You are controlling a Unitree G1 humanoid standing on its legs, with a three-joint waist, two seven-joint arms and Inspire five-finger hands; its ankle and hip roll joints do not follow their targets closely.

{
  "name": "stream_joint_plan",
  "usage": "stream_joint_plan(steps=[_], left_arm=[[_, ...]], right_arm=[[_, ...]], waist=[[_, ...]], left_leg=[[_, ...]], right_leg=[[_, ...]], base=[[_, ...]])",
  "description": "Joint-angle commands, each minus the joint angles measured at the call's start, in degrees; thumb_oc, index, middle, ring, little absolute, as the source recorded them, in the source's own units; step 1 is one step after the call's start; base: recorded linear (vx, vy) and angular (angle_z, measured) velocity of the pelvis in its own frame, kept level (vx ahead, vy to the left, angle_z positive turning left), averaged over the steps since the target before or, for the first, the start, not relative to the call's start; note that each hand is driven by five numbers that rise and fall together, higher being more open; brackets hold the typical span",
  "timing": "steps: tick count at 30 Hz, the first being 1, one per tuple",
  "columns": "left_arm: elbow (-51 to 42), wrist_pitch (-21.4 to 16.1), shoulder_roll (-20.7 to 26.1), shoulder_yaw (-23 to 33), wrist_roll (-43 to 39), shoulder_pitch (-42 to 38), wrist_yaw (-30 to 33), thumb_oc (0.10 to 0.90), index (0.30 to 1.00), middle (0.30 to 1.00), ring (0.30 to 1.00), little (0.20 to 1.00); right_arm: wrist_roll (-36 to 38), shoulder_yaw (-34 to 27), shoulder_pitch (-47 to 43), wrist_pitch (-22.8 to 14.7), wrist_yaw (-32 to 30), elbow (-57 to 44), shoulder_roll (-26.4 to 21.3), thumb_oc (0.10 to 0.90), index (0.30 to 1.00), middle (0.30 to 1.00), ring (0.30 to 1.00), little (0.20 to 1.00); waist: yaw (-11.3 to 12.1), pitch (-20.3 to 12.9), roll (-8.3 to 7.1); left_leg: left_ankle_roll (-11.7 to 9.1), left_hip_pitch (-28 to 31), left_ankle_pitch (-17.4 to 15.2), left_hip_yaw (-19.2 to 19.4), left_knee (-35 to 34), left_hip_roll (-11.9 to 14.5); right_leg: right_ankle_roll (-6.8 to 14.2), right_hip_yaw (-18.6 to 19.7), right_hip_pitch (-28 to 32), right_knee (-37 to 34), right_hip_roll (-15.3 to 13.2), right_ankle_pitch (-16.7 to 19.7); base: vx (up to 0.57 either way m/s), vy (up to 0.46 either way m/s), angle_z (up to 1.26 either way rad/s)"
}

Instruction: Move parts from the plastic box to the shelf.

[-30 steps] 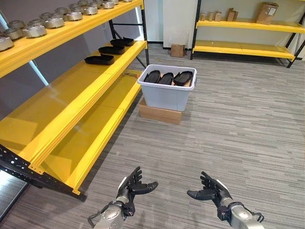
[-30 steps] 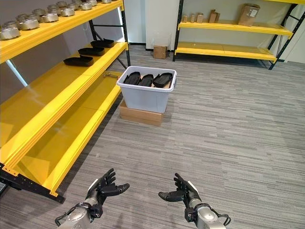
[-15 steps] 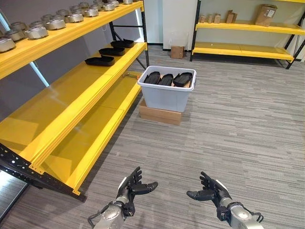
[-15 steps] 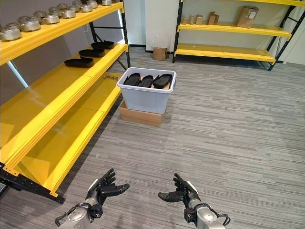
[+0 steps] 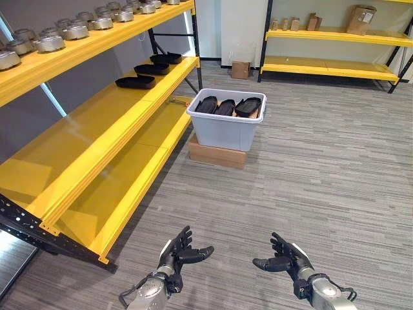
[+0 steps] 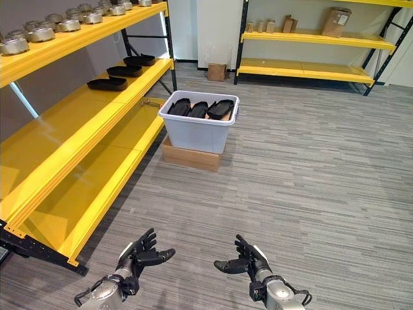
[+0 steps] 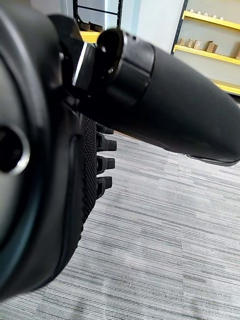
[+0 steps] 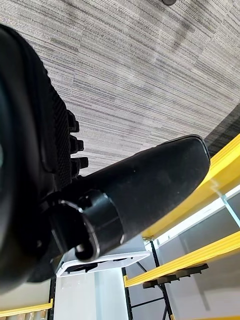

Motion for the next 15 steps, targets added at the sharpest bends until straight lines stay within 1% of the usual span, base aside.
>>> stream_joint_plan(steps=[1, 12, 15], left_arm=[[-0.66, -4.52, 1.42, 1.35, -0.41, -5.2, -1.32, 0.9, 1.0, 1.0, 1.0, 1.0], [-0.94, -4.61, 1.6, 1.47, -0.91, -5.57, -1.5, 0.9, 1.0, 1.0, 1.0, 1.0], [-1.41, -4.83, 1.75, 1.45, -1.38, -6.07, -1.5, 0.9, 1.0, 1.0, 1.0, 1.0]], right_arm=[[-0.11, -0.66, -3.39, -4.8, 0.85, -3.38, 0.46, 0.9, 1.0, 1.0, 1.0, 1.0], [0.41, -0.67, -3.73, -4.9, 0.93, -3.86, 0.35, 0.9, 1.0, 1.0, 1.0, 1.0], [0.35, -0.63, -4.42, -5.14, 0.95, -4.55, 0.05, 0.9, 1.0, 1.0, 1.0, 1.0]], waist=[[0.28, -1.56, -2.65], [0.27, -1.28, -2.69], [0.54, -1.03, -2.94]], left_leg=[[-3.5, 1.27, -3.47, -0.55, -0.18, 3.74], [-3.56, 0.9, -3.59, -0.52, -0.18, 3.76], [-3.22, 1.05, -3.81, -0.38, -0.18, 3.61]], right_leg=[[4.84, 0.11, 2.4, 0.4, -5.87, -1.65], [4.97, -0.11, 2.1, 0.4, -5.9, -1.7], [5.22, -0.08, 2.09, 0.4, -6.08, -1.62]], base=[[0.0, 0.0, 0.0], [0.0, 0.0, 0.0], [0.03, 0.03, -0.01]])
